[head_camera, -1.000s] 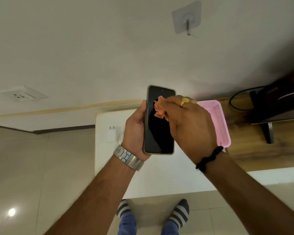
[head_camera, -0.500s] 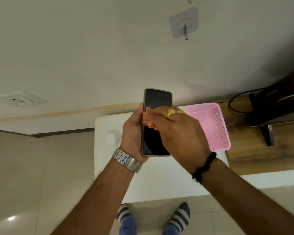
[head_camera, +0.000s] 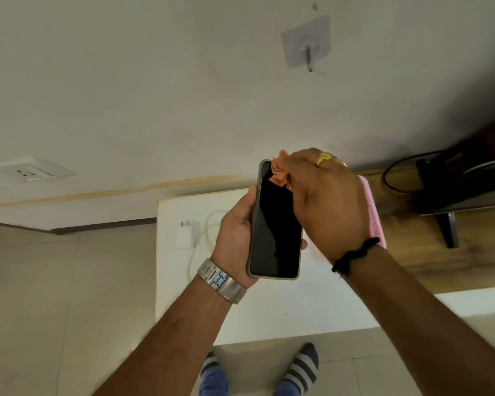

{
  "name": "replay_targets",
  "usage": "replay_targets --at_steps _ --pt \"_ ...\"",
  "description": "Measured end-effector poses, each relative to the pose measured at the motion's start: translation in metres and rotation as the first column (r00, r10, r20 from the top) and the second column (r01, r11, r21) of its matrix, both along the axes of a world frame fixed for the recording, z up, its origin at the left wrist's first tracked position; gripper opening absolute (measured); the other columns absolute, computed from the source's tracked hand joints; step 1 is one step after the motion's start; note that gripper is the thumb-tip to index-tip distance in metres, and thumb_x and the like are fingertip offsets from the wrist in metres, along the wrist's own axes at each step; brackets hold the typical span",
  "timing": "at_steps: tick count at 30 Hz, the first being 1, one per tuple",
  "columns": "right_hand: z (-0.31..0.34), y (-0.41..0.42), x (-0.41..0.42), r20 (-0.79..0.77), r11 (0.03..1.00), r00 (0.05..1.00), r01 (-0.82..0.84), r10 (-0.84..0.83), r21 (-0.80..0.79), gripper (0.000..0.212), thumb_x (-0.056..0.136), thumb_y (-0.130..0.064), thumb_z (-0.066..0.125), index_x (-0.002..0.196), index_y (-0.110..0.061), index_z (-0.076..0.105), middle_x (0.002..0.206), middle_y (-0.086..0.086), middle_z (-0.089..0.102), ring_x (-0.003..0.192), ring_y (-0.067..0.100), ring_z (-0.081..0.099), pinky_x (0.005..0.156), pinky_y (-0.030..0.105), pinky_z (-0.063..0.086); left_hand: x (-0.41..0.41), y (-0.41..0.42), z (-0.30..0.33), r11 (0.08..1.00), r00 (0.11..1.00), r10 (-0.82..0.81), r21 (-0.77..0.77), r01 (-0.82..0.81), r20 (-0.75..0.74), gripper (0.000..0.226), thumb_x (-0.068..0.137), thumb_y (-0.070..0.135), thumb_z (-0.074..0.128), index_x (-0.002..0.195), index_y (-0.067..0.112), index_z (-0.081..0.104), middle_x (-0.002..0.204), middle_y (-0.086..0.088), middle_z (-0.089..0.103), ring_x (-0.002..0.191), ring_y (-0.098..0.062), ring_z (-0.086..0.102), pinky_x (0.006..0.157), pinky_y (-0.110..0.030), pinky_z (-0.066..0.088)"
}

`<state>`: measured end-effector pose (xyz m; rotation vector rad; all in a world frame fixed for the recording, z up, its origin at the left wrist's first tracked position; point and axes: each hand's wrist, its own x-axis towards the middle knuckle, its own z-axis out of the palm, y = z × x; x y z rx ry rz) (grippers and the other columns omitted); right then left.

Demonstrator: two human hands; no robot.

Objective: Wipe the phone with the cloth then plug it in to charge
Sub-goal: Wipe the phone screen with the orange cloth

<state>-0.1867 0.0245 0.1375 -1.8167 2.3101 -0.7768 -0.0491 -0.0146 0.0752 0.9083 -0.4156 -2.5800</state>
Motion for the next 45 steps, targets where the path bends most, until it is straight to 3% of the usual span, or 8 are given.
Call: replay_targets --at_steps 5,10,25,29,34,39,42,45 --pt "-0.002 0.012 0.026 0.017 0.969 0.977 -0.215 0.214 0.122 0.032 0.098 -0.021 0.054 0.126 -0.017 0.069 0.124 0.004 0.069 0.105 0.029 0.065 0.08 0.04 0.056 0.003 -0.012 0.004 0.997 0.997 0.072 0.044 -0.07 -0.041 0.047 0.102 0.049 0.046 0.121 0.013 0.069 0.111 -0.012 0.07 0.098 -0.028 0.069 0.086 -0.038 0.057" --pt "-0.001 -0.003 0.0 -0.02 0.999 1.0 0.004 -0.003 0.034 0.026 0.104 -0.022 0.052 0.117 -0.014 0.073 0.111 0.006 0.071 0.098 0.028 0.065 0.081 0.041 0.055 -0.002 0.0 0.0 1.0 1.0 0.006 0.01 -0.006 -0.017 0.05 0.101 0.051 0.041 0.099 0.02 0.08 0.092 -0.006 0.077 0.078 -0.025 0.074 0.071 -0.038 0.061" --pt "-0.001 0.009 0.027 0.025 0.969 0.971 -0.239 0.238 0.065 0.036 0.098 -0.023 0.047 0.125 -0.015 0.07 0.121 0.005 0.07 0.103 0.03 0.066 0.077 0.043 0.058 0.004 -0.01 0.0 0.998 0.996 0.05 0.04 -0.047 -0.077 0.049 0.103 0.047 0.044 0.109 0.013 0.078 0.104 -0.01 0.076 0.096 -0.026 0.073 0.085 -0.037 0.059" --pt "-0.004 -0.009 0.001 -0.001 0.998 0.999 -0.053 0.053 -0.028 0.029 0.102 -0.022 0.05 0.116 -0.011 0.073 0.109 0.007 0.072 0.094 0.031 0.066 0.076 0.042 0.057 0.0 -0.002 0.001 1.0 0.998 -0.002 0.029 0.004 -0.061 0.047 0.102 0.05 0.044 0.102 0.02 0.079 0.097 -0.008 0.077 0.084 -0.026 0.074 0.076 -0.04 0.06" --pt "-0.003 0.015 0.039 0.025 0.963 0.965 -0.262 0.261 0.068 0.029 0.095 -0.021 0.061 0.123 -0.018 0.069 0.119 0.004 0.07 0.102 0.028 0.066 0.077 0.041 0.058 0.005 -0.017 0.006 0.996 0.996 0.068 0.065 -0.063 -0.062 0.052 0.103 0.051 0.041 0.126 0.009 0.062 0.115 -0.013 0.066 0.113 -0.029 0.061 0.105 -0.043 0.045" --pt "-0.004 0.006 0.0 -0.017 0.997 0.998 -0.06 0.061 0.056 0.03 0.098 -0.018 0.054 0.122 -0.016 0.071 0.118 0.005 0.07 0.103 0.03 0.066 0.081 0.042 0.057 0.002 -0.011 0.003 0.997 0.999 0.033 0.07 -0.03 -0.036 0.053 0.104 0.053 0.04 0.112 0.015 0.075 0.101 -0.011 0.076 0.087 -0.028 0.074 0.078 -0.037 0.06" --pt "-0.006 0.015 0.03 -0.018 0.985 0.988 -0.152 0.154 0.08 0.03 0.099 -0.026 0.052 0.121 -0.017 0.07 0.117 0.005 0.071 0.1 0.029 0.067 0.077 0.042 0.058 0.004 -0.017 0.006 0.995 0.998 0.052 0.088 -0.05 -0.021 0.058 0.102 0.054 0.039 0.126 0.01 0.069 0.119 -0.014 0.068 0.109 -0.03 0.065 0.105 -0.043 0.047" --pt "-0.014 0.043 0.031 -0.077 0.935 0.94 -0.317 0.332 0.161 0.034 0.089 -0.018 0.073 0.122 -0.017 0.07 0.117 0.006 0.072 0.098 0.03 0.07 0.073 0.042 0.062 0.011 -0.019 0.003 0.998 0.999 0.032 0.046 -0.033 0.016 0.068 0.1 0.059 0.038 0.136 0.006 0.061 0.119 -0.018 0.068 0.107 -0.031 0.065 0.105 -0.045 0.046"
